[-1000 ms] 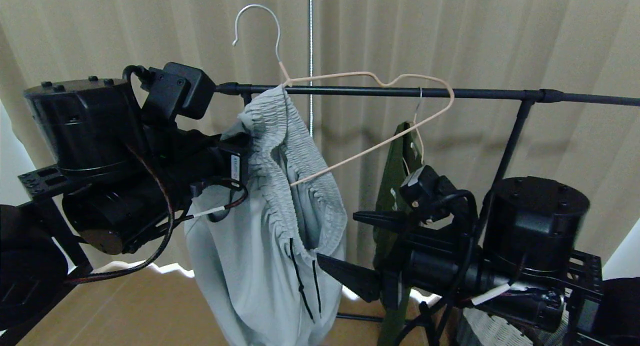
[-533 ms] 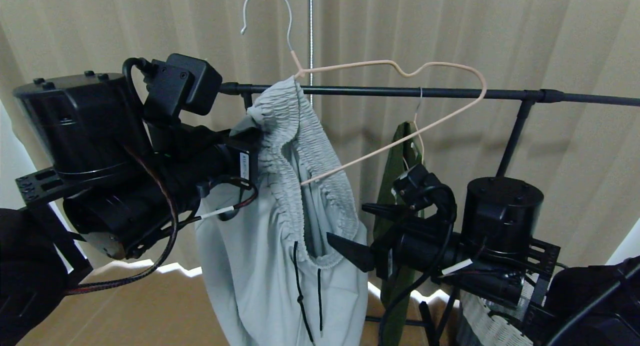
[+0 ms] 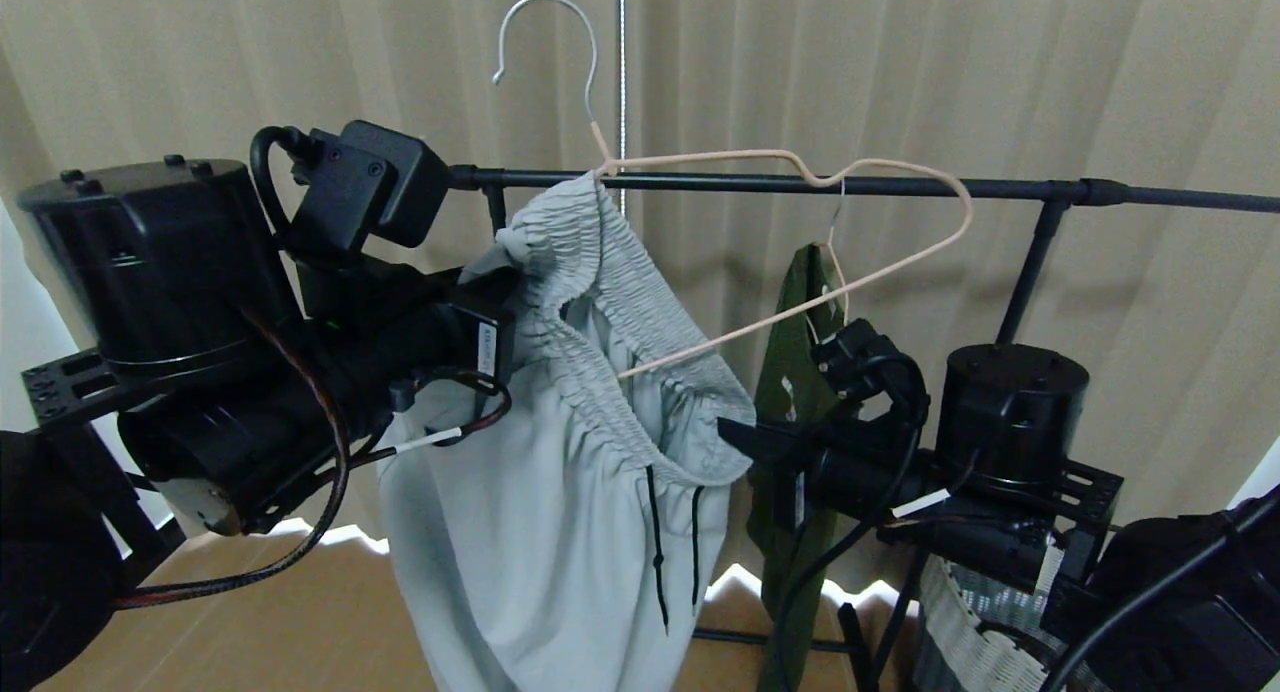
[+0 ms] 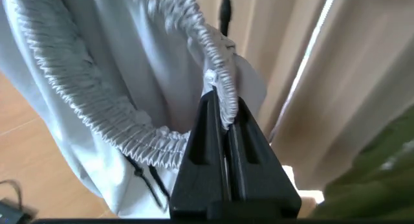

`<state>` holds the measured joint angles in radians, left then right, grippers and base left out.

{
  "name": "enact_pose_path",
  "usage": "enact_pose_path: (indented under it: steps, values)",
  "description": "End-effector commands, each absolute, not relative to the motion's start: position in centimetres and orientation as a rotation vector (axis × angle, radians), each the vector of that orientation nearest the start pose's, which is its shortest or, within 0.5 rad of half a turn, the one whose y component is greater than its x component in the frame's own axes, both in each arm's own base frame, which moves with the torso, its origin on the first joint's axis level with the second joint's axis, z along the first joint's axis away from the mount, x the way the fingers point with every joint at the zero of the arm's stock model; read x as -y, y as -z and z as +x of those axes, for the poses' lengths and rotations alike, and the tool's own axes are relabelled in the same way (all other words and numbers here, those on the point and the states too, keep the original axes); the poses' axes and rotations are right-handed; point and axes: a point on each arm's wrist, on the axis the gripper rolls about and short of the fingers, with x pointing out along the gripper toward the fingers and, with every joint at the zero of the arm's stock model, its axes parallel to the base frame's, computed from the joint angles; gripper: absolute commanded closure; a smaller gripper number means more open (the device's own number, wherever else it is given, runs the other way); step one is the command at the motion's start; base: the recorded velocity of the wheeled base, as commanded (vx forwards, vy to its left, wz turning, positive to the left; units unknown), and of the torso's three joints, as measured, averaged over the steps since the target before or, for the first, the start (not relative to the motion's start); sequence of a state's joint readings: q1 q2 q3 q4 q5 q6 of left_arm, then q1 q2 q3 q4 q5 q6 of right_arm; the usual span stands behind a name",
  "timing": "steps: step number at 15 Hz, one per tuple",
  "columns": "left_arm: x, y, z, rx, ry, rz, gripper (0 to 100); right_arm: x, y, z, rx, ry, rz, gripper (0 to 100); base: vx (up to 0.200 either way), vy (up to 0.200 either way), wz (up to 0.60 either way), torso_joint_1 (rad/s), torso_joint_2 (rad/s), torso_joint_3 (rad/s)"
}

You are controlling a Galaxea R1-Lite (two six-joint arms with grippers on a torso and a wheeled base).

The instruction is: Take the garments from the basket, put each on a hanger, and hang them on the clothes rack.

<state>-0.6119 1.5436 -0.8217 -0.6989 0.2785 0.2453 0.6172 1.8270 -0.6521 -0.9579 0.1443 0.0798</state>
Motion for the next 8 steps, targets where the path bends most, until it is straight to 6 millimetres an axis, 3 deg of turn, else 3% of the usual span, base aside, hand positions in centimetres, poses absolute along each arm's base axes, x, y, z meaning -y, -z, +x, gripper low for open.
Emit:
enact_pose_path:
  steps: [1,8]
  values:
    - [14.4,-23.0,23.0,-0.003,0.307,0.324,100,-17.5,-14.3,25.6,-0.222,-0.718,0.029,100,0.0,0.0,0.0,0.0,0.0,0.0]
    - [12.8,-22.4,23.3,-0.027,0.255,0.376,100,-15.5,-14.2,27.1,-0.222,-0.633,0.035,100,0.0,0.0,0.0,0.0,0.0,0.0]
